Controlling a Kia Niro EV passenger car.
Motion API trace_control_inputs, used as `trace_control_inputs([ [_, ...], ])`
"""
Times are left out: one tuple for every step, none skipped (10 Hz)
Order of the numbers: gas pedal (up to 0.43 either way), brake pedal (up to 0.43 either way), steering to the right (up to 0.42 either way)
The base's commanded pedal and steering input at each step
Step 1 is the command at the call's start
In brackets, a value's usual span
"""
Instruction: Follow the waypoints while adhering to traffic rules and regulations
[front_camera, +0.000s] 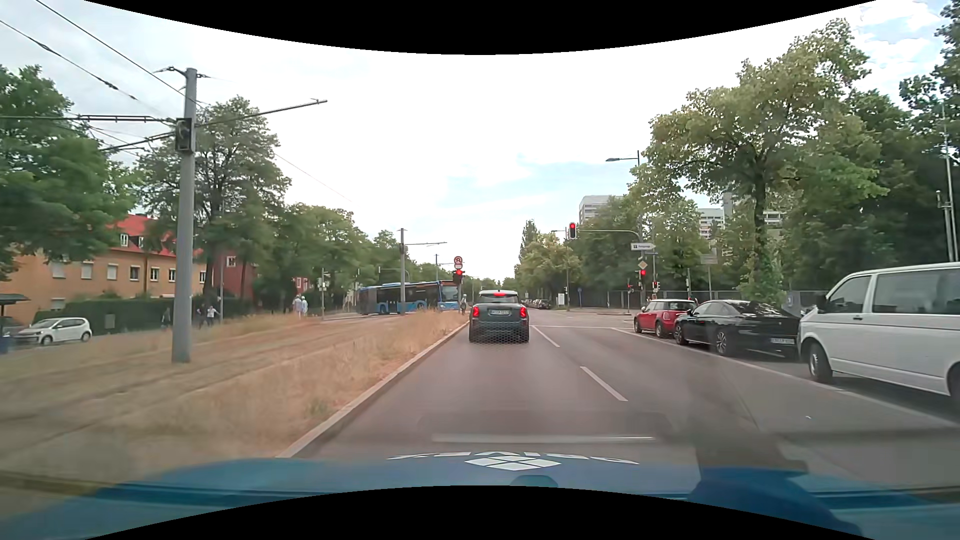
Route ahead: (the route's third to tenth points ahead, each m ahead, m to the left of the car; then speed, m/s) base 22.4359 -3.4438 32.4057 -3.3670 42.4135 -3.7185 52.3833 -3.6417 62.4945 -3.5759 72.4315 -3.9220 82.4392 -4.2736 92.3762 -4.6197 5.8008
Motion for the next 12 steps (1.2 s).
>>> trace_control_inputs([
  [0.0, 0.0, -0.001],
  [0.0, 0.0, -0.001],
  [0.0, 0.0, -0.001],
  [0.0, 0.0, 0.0],
  [0.0, 0.0, 0.0],
  [0.0, 0.0, 0.0],
  [0.0, 0.0, 0.0],
  [0.0, 0.0, 0.0],
  [0.0, 0.0, 0.0],
  [0.0, 0.0, 0.0],
  [0.0, 0.049, 0.001],
  [0.0, 0.11, 0.001],
])
